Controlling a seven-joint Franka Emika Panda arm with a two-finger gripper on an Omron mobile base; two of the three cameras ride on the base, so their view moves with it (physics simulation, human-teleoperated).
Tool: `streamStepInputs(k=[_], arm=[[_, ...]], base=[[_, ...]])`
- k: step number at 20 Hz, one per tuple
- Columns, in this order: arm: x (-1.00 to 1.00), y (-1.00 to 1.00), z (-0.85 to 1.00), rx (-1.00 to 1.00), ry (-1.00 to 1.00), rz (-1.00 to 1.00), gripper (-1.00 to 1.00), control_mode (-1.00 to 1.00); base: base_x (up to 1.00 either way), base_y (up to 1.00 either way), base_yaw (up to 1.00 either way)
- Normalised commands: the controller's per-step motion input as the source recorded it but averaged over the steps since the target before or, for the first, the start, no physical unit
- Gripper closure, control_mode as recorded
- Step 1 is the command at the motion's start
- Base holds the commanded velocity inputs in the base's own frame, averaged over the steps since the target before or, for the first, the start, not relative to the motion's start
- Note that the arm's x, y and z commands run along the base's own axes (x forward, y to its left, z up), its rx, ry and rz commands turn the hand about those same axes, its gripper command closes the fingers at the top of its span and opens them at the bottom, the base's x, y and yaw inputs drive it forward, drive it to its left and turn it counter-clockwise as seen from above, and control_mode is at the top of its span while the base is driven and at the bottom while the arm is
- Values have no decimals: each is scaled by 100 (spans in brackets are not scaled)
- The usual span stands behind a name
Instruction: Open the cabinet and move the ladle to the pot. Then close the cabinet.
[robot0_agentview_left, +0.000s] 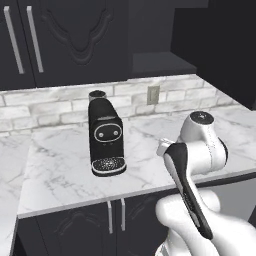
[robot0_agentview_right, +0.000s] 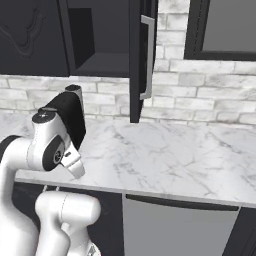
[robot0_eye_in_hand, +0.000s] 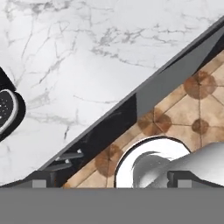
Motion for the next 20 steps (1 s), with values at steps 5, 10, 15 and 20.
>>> streamStepInputs(k=[5,10,15,20], arm=[[-87,-27,0,13,-44,-1,-100,-100],[-96,-8,-1,6,-46,-2,-100,-100],[-97,0,-9,1,-47,-4,-100,-100],[-94,0,-11,3,-49,-4,-100,-100]], base=[[0,0,0],[0,0,0],[0,0,0],[0,0,0]])
